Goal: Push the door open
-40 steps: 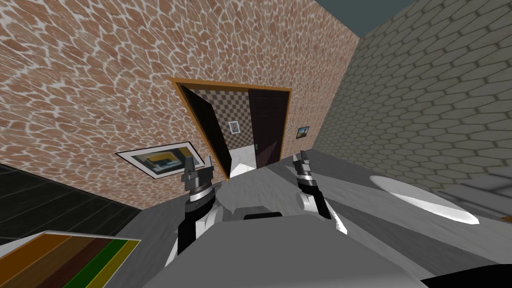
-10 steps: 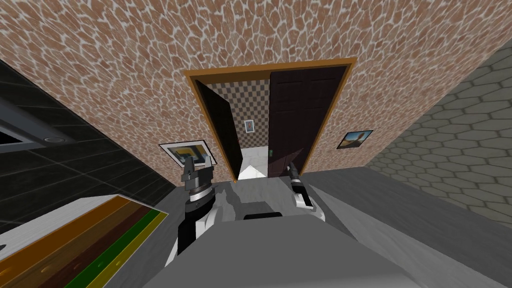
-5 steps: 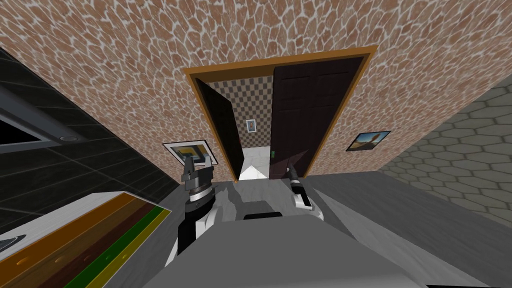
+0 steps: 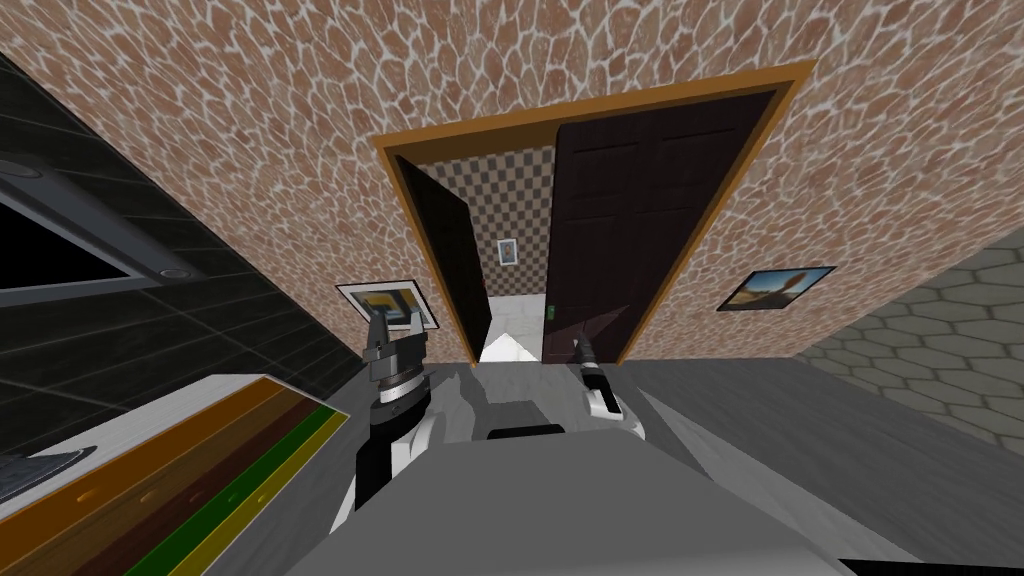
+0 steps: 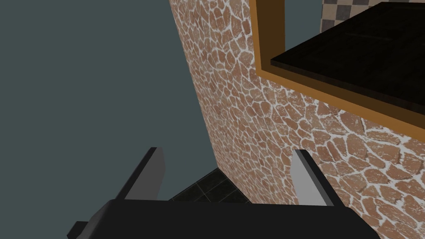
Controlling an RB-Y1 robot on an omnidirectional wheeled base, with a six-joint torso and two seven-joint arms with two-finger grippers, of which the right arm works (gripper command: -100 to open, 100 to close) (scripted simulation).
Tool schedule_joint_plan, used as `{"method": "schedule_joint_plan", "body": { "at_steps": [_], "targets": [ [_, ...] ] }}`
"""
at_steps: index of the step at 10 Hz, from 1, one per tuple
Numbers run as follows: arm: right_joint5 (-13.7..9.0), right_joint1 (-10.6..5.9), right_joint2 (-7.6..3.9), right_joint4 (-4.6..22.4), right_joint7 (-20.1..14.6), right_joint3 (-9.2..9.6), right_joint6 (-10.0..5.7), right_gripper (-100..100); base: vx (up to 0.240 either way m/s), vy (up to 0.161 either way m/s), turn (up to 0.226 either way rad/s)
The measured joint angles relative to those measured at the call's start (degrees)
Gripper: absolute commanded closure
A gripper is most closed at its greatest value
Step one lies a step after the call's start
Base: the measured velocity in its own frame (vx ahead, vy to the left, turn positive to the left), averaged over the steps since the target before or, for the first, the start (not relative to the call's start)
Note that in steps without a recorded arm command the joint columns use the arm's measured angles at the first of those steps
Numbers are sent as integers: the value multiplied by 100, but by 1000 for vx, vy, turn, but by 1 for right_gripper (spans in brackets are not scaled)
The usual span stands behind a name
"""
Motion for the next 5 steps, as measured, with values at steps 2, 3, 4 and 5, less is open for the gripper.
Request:
{"method": "schedule_joint_plan", "body": {
  "at_steps": [2,3,4,5],
  "targets": [
    [-7,-137,-10,345,-10,-20,-84,-100,88,-36,93],
    [-7,-144,-3,405,-9,-24,-83,-100,81,-26,76],
    [-10,-187,-9,527,-15,-31,-94,-100,83,-36,84],
    [-12,-241,-7,667,-16,-40,-120,-100,93,-33,87]
  ]
}}
